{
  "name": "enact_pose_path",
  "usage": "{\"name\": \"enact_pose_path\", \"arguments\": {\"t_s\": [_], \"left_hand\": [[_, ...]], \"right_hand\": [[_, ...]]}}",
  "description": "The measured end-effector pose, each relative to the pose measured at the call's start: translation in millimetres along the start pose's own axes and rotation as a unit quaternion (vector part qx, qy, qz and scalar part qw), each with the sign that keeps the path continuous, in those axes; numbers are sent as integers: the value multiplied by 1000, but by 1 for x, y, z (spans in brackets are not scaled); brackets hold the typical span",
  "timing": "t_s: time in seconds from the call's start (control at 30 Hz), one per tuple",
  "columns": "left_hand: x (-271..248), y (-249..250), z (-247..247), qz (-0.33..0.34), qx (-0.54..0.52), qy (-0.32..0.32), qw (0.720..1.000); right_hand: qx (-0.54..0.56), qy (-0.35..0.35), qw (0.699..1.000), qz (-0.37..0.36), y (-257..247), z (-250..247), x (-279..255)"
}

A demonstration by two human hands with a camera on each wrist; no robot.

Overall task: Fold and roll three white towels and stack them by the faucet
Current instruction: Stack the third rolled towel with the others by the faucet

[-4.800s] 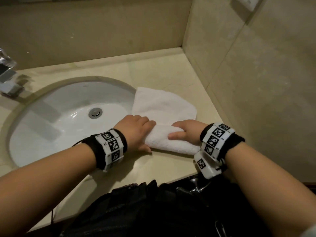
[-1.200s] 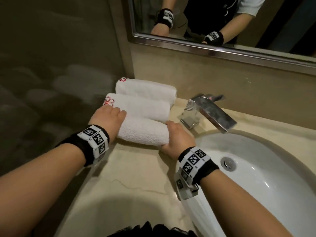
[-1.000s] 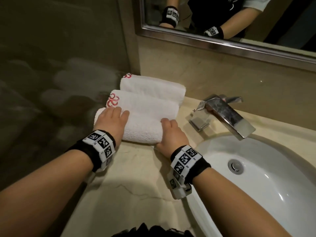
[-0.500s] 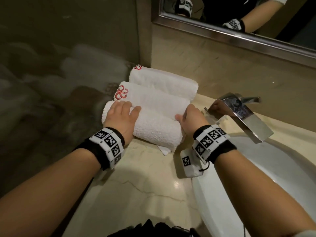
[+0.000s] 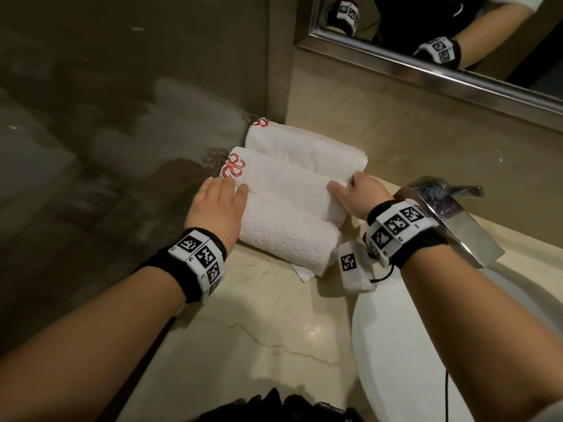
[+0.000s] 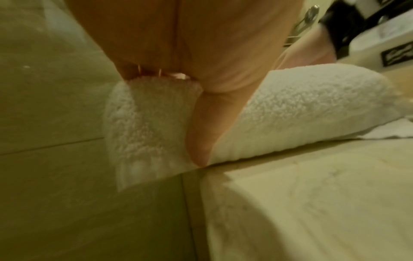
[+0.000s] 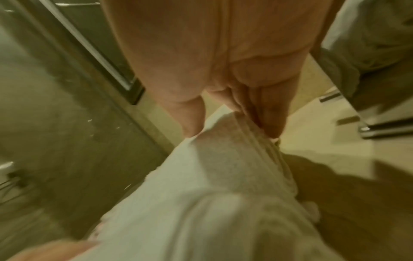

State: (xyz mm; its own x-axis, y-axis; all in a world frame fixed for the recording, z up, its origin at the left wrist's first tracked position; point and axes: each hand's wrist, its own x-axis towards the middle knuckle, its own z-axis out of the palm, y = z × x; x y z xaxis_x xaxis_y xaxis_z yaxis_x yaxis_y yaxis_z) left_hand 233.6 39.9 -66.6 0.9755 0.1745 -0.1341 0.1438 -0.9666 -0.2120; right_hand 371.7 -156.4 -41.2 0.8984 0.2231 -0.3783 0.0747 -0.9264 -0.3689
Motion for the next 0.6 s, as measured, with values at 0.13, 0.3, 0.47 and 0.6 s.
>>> {"name": "enact_pose_path", "arguments": {"t_s": [0.13,0.3,0.47,0.6], "left_hand": [[5,3,-2,6,8,8,1000],[15,2,1,17,17,8,1000],[41,7,-2,17,20,13,1000],[59,8,-2,18,7,13,1000]], "right_hand": [[-123,82,978,-148,-4,28,-52],[-214,63,952,-208,-4,71,-60],[-197,117,950,-213,-2,69,-28],[-206,116,950,-204,-2,65,-16]]}}
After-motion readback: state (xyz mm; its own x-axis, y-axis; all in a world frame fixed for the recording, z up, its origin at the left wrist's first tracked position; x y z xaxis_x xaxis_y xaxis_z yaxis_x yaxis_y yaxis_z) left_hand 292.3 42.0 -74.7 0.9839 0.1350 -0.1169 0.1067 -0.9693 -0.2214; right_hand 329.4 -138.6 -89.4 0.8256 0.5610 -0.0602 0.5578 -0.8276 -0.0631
